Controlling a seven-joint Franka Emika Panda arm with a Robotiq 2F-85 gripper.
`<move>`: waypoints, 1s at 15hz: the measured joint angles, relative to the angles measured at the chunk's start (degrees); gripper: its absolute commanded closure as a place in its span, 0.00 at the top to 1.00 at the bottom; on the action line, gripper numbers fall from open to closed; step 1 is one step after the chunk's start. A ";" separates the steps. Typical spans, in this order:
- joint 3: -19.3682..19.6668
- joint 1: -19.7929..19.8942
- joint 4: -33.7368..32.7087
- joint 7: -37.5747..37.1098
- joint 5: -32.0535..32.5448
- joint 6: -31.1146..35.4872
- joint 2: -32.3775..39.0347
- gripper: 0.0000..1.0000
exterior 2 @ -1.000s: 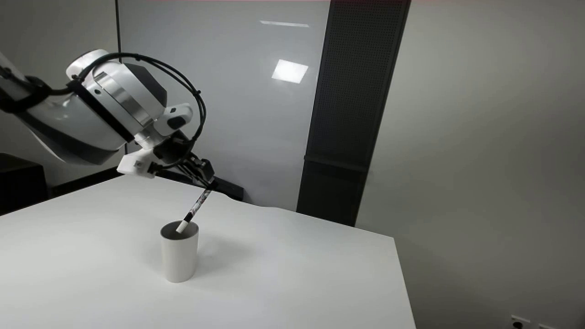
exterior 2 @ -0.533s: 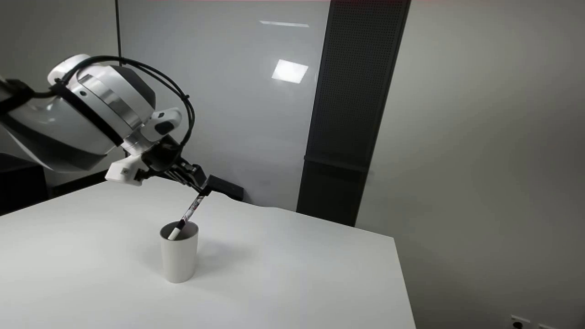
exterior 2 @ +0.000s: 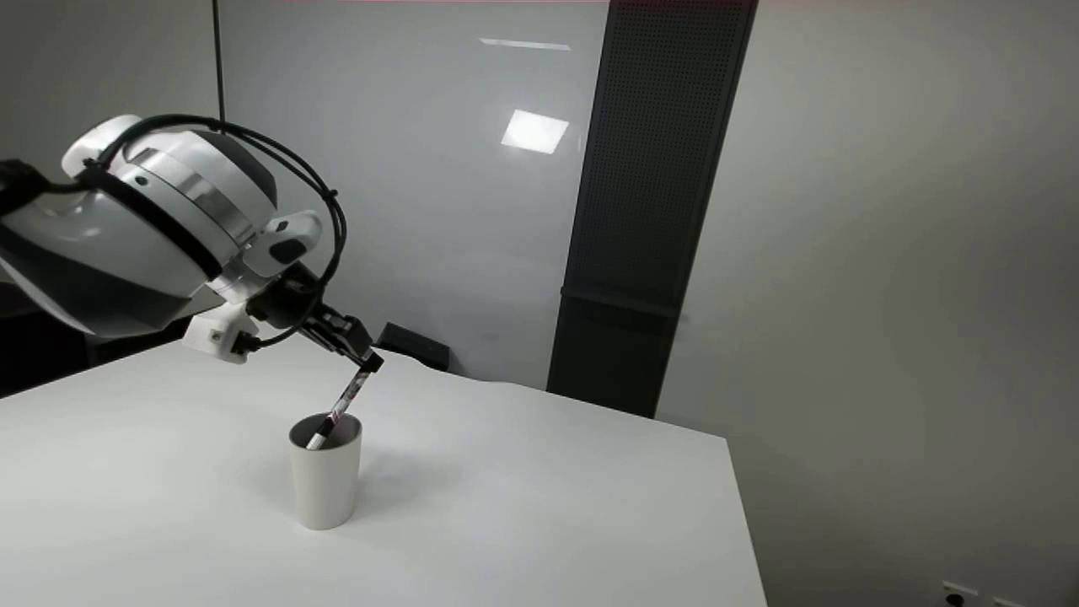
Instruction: Put the black marker inside the mug
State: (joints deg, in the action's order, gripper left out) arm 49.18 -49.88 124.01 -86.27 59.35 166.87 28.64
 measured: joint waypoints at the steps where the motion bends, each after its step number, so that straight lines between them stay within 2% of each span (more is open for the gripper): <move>1: 0.69 -0.64 0.16 -1.19 0.59 0.31 0.47 0.07; 9: 4.18 -4.75 1.92 -7.16 2.65 1.20 3.82 0.07; 10: 4.32 -5.05 2.15 -7.41 2.65 1.21 4.17 0.54; 11: 4.33 -5.21 2.37 -7.45 2.63 1.22 4.38 0.55; 15: 4.14 -4.99 3.26 -7.35 2.07 1.19 4.51 0.78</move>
State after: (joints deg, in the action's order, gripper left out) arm 53.32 -54.88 127.26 -93.63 61.42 168.06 33.15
